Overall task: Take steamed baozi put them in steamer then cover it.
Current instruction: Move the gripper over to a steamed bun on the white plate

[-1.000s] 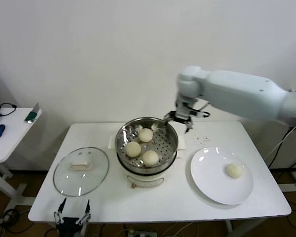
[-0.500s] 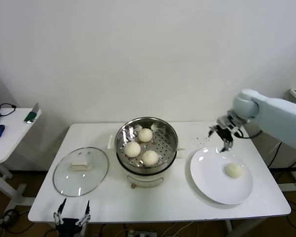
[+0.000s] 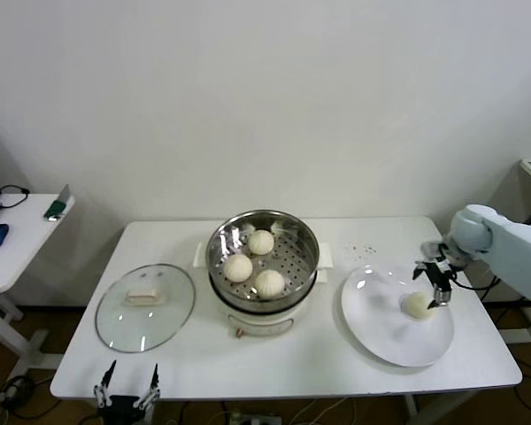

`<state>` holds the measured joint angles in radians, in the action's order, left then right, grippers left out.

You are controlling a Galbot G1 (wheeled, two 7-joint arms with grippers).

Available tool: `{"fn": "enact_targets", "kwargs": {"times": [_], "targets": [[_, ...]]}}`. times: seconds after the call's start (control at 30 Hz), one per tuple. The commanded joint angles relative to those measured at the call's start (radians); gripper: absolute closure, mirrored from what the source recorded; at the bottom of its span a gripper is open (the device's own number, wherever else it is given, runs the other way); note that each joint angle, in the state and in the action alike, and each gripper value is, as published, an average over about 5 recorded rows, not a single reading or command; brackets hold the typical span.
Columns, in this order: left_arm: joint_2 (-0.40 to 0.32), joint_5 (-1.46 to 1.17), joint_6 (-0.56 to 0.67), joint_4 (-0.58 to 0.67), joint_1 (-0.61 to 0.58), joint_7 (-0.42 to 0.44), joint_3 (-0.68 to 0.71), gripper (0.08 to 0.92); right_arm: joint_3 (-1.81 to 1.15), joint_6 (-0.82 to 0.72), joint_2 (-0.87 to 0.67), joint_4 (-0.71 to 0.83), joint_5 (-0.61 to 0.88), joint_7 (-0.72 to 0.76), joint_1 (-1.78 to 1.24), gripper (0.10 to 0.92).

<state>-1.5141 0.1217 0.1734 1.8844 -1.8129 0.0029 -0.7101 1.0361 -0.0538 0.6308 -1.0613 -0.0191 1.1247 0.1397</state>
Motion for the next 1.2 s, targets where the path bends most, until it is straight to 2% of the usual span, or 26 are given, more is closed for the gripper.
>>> {"fn": "enact_targets", "kwargs": {"times": [0.03, 0.43, 0.83, 1.2], "targets": [[0.002, 0.0, 0.001, -0.005, 0.002, 0.0, 0.001, 0.177, -0.083, -0.029, -0.015, 0.054, -0.034, -0.005, -0.109, 0.203], [0.002, 0.002, 0.008, -0.017, 0.0, -0.001, 0.0, 0.177, -0.12, -0.018, 0.07, 0.122, -0.044, -0.017, -0.12, 0.203], [-0.001, 0.007, 0.017, -0.018, -0.004, -0.002, -0.004, 0.177, -0.094, -0.011, 0.092, 0.119, -0.055, -0.003, -0.109, 0.206], [0.002, 0.005, 0.022, -0.017, -0.009, -0.004, -0.003, 0.177, -0.079, -0.004, 0.082, 0.112, -0.045, 0.003, -0.086, 0.299]]}}
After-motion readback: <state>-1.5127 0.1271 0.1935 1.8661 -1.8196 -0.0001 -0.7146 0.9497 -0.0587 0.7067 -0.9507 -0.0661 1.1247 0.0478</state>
